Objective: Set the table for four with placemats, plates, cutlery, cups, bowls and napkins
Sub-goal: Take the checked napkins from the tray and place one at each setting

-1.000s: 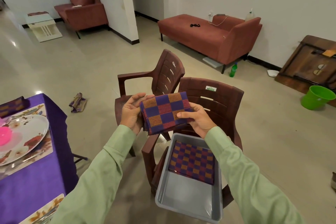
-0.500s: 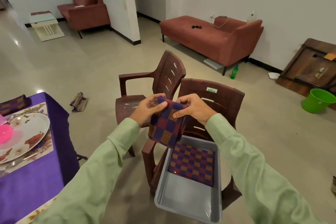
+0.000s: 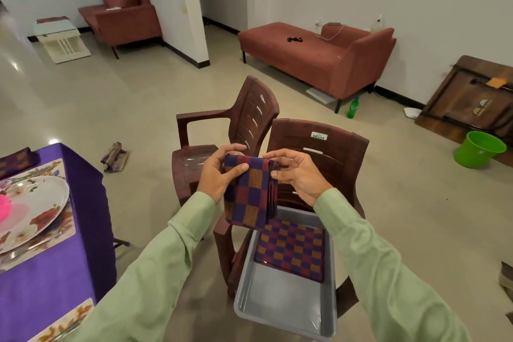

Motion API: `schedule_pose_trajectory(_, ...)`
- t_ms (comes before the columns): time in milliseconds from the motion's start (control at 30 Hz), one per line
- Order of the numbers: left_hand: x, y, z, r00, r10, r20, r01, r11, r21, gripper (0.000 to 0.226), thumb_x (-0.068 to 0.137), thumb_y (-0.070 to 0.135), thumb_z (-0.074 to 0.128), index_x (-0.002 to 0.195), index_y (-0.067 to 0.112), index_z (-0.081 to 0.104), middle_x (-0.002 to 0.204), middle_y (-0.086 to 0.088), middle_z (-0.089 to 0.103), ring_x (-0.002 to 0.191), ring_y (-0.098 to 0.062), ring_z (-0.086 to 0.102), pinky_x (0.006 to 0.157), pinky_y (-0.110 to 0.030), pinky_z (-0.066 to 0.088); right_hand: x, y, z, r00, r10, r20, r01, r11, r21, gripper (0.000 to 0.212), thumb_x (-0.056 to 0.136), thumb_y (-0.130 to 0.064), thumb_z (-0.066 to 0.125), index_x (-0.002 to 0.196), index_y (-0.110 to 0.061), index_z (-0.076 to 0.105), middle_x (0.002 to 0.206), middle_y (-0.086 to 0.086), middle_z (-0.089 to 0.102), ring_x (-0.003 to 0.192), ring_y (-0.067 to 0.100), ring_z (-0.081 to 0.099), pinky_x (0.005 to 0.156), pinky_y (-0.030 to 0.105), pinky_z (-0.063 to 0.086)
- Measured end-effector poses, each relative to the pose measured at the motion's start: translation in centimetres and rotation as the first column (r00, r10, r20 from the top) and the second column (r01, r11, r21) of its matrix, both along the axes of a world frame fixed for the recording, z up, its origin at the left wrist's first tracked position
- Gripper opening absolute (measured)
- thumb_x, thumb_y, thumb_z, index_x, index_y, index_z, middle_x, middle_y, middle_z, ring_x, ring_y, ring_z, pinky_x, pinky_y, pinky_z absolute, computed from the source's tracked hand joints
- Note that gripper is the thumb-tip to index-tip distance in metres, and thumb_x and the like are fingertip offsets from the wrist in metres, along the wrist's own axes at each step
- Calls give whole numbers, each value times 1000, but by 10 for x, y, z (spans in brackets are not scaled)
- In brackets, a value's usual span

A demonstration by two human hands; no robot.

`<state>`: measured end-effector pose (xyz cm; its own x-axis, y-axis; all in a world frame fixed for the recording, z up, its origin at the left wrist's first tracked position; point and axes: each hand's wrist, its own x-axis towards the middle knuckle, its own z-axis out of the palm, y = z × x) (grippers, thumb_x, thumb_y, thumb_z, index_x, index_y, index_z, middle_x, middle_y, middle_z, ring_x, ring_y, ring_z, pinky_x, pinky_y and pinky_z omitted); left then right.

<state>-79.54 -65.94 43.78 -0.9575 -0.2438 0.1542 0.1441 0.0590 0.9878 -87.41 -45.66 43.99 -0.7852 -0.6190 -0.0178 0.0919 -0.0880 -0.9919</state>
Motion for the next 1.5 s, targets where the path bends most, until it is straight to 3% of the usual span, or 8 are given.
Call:
schedule_pose_trajectory(200,-4,-8,-2,995,-72,-66,48,950,-307,17,81,7,76,97,9,71,103,-3,66,101,-17,62,87,-34,55,1,-11,3,992,-99,-74,102,994,38,34,84,12,65,116,5,55,98,13,73,86,25,70,75,35,60)
schedule_pose_trajectory(367,-5,-4,-4,999,25,-35,-31,983,-181,14,82,9,75,95,9,70,99,-6,69,99,-21,65,84,-39,59,2,-15,5,989,-107,-97,112,993,41,27,87,8,63,112,-2,60,105,15,72,92,27,71,76,38,59)
schedule_pose_trajectory(600,-4,0,-7,992,128,17,-127,991,-52,10,85,6,72,94,10,70,98,-4,72,98,-18,67,83,-37,59,14,-17,-4,995,-95,37,96,994,-47,24,100,-17,55,122,-10,61,120,16,66,113,32,63,98,54,50)
schedule_pose_trajectory(800,-4,6,-10,988,153,14,-153,988,15,25,84,10,74,107,8,65,101,-7,69,94,-15,68,77,-30,59,23,-28,-5,981,-179,-78,181,983,13,26,92,-10,65,117,-18,65,111,7,70,105,22,68,84,38,58)
schedule_pose_trajectory(933,1,8,-20,985,135,104,-146,983,114,37,86,17,73,120,18,59,107,-4,69,98,-19,69,77,-31,59,21,-30,-9,959,-275,-71,276,961,12,20,93,-5,63,109,-14,68,104,7,73,99,23,70,85,44,59)
schedule_pose_trajectory(1133,3,11,-27,971,231,60,-235,969,72,9,92,19,65,101,19,63,95,-1,71,89,-13,69,76,-31,57,23,-34,-15,968,-246,-50,247,969,23,21,97,-19,59,118,-20,60,110,4,70,102,19,69,80,34,60)
schedule_pose_trajectory(1333,12,28,-37,961,238,142,-255,960,114,22,100,37,48,116,24,57,104,1,70,95,-14,68,81,-30,58,26,-49,-15,936,-334,-114,344,936,75,12,101,-23,52,109,-18,59,100,0,71,95,15,69,84,34,59)
schedule_pose_trajectory(1500,18,28,-42,900,421,115,-426,904,21,32,102,41,41,121,18,53,102,3,65,93,-11,65,74,-23,53,35,-46,-23,980,-169,100,159,982,103,34,94,-45,58,122,-27,52,113,-2,68,100,14,70,86,37,59)
